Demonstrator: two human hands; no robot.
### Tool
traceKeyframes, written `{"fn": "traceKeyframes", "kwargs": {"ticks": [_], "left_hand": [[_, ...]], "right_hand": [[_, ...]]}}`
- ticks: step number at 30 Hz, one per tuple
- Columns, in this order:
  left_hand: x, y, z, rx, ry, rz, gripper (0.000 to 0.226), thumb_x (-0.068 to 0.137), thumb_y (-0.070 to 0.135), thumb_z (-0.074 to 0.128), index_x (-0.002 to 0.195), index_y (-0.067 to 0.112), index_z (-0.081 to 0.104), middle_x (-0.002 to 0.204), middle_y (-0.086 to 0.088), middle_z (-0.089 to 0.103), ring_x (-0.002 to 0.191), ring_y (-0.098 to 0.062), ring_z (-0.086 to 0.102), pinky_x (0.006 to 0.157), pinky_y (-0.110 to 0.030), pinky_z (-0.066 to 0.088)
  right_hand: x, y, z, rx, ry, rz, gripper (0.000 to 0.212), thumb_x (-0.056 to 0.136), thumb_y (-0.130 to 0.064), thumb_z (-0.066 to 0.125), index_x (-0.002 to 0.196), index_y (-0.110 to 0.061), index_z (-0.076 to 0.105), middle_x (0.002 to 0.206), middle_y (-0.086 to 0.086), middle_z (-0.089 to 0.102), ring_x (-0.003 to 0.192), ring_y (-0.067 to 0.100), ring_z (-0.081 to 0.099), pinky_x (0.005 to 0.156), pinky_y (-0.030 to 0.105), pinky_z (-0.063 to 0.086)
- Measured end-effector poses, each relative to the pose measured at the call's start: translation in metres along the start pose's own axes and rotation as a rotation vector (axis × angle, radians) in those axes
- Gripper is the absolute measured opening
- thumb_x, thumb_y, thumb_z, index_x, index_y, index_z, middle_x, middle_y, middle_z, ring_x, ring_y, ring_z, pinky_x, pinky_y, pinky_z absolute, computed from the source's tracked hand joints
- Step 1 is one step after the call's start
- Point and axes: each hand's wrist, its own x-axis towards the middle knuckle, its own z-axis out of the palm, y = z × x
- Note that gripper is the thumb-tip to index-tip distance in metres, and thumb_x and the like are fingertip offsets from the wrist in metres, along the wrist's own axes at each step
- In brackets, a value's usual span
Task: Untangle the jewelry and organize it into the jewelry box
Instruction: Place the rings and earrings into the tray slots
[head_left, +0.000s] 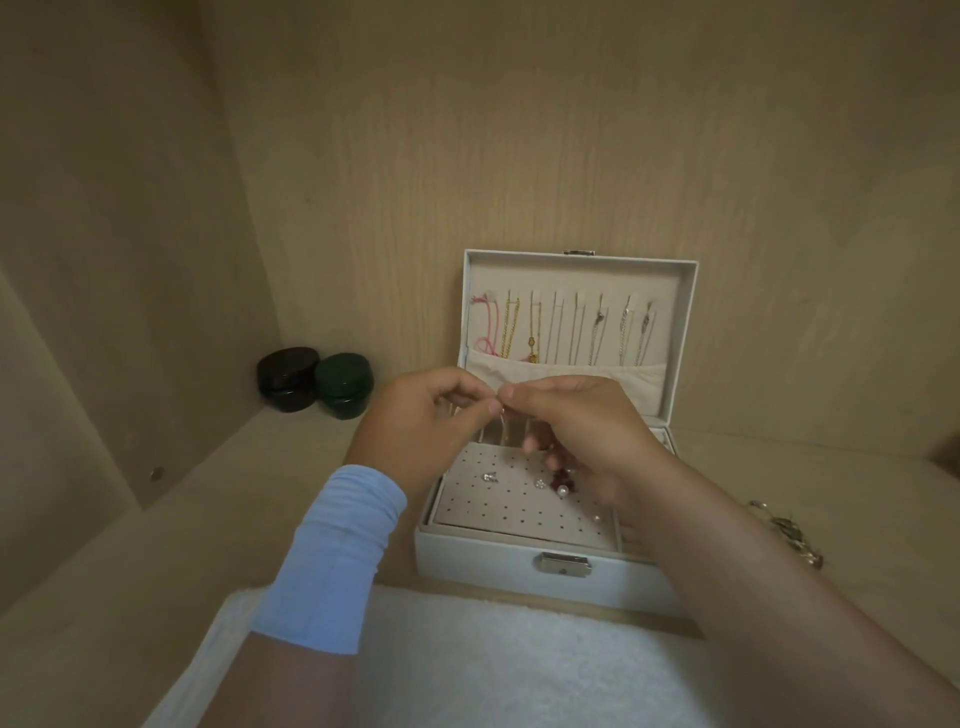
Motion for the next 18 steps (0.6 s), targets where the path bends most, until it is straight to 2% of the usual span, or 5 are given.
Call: {"fn": "traceKeyframes", "kwargs": {"ticks": [4, 10, 13, 15, 18], "left_hand": [[0.001, -0.001, 0.000, 0.008, 0.002, 0.029, 0.007, 0.086, 0.024, 0.073, 0.083, 0.030, 0.075, 0.074, 0.020, 0.068, 0.062, 0.005, 0.055, 0.069, -0.024, 0.047], [0.001, -0.004, 0.000, 0.021, -0.012, 0.015, 0.007, 0.085, 0.031, 0.073, 0.079, 0.032, 0.073, 0.077, 0.014, 0.068, 0.058, 0.002, 0.054, 0.063, -0.024, 0.047], [0.002, -0.008, -0.002, 0.094, -0.061, -0.028, 0.008, 0.085, 0.035, 0.073, 0.077, 0.034, 0.072, 0.077, 0.016, 0.066, 0.060, 0.004, 0.054, 0.064, -0.024, 0.045], [0.002, -0.011, -0.004, 0.182, -0.092, -0.059, 0.010, 0.084, 0.037, 0.072, 0.075, 0.035, 0.071, 0.077, 0.017, 0.066, 0.062, 0.004, 0.055, 0.064, -0.023, 0.044], [0.002, -0.014, -0.010, 0.275, -0.139, -0.110, 0.010, 0.086, 0.034, 0.068, 0.076, 0.034, 0.071, 0.080, 0.016, 0.068, 0.071, 0.001, 0.060, 0.066, -0.023, 0.047]], "right_hand": [[0.001, 0.000, 0.000, 0.022, -0.049, -0.009, 0.021, 0.083, -0.022, 0.079, 0.094, -0.004, 0.074, 0.088, 0.009, 0.077, 0.051, 0.013, 0.062, 0.042, 0.023, 0.042], [0.001, 0.000, 0.000, -0.005, -0.097, -0.066, 0.025, 0.081, -0.009, 0.079, 0.103, -0.001, 0.071, 0.062, 0.007, 0.069, 0.043, 0.012, 0.059, 0.039, 0.021, 0.048], [0.004, 0.002, 0.000, -0.185, -0.119, -0.113, 0.020, 0.084, -0.011, 0.078, 0.103, -0.006, 0.073, 0.059, 0.013, 0.064, 0.038, 0.016, 0.055, 0.035, 0.020, 0.041], [0.007, 0.004, 0.002, -0.354, -0.148, -0.177, 0.015, 0.087, -0.015, 0.076, 0.101, -0.015, 0.075, 0.057, 0.007, 0.065, 0.037, 0.016, 0.055, 0.035, 0.022, 0.039], [0.016, 0.009, 0.007, -0.614, -0.133, -0.339, 0.011, 0.088, -0.014, 0.074, 0.097, -0.018, 0.079, 0.066, -0.008, 0.069, 0.043, 0.001, 0.056, 0.041, 0.016, 0.042]]}}
